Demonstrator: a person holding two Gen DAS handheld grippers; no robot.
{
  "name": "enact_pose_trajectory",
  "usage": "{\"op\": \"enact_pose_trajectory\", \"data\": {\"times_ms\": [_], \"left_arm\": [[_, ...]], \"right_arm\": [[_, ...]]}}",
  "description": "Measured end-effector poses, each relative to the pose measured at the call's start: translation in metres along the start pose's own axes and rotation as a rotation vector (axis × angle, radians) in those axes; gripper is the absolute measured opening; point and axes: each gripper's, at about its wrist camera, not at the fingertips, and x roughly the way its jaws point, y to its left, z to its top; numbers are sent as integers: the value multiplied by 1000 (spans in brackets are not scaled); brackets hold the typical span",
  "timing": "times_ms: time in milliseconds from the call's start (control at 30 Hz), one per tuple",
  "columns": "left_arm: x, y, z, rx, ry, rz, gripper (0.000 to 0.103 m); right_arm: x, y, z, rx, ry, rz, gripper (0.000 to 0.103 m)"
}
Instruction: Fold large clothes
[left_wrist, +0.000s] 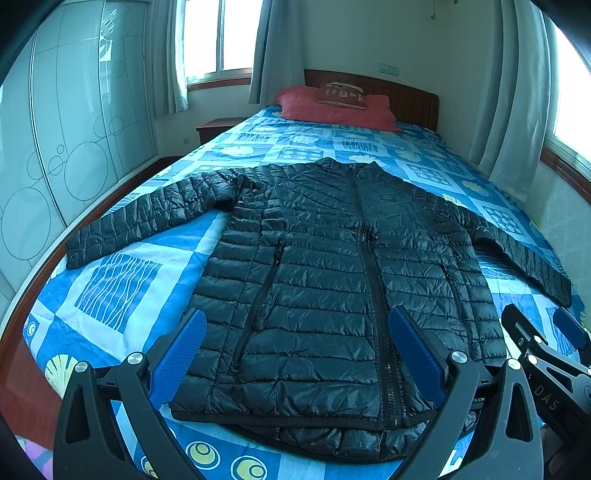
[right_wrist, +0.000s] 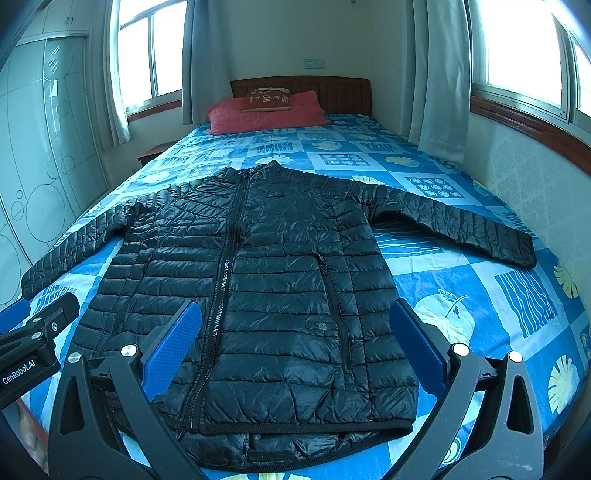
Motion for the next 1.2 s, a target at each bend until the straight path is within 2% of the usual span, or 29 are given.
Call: {"op": "enact_pose_trajectory", "data": {"times_ms": [1000,1200], "left_arm": [[7,8,-11,-6,13,-3,98],[27,21,-13,-36,45,-12,98]], "right_arm": [[-1,3,0,1,6,4,101],[22,1,-8,21,34,23,101]]}}
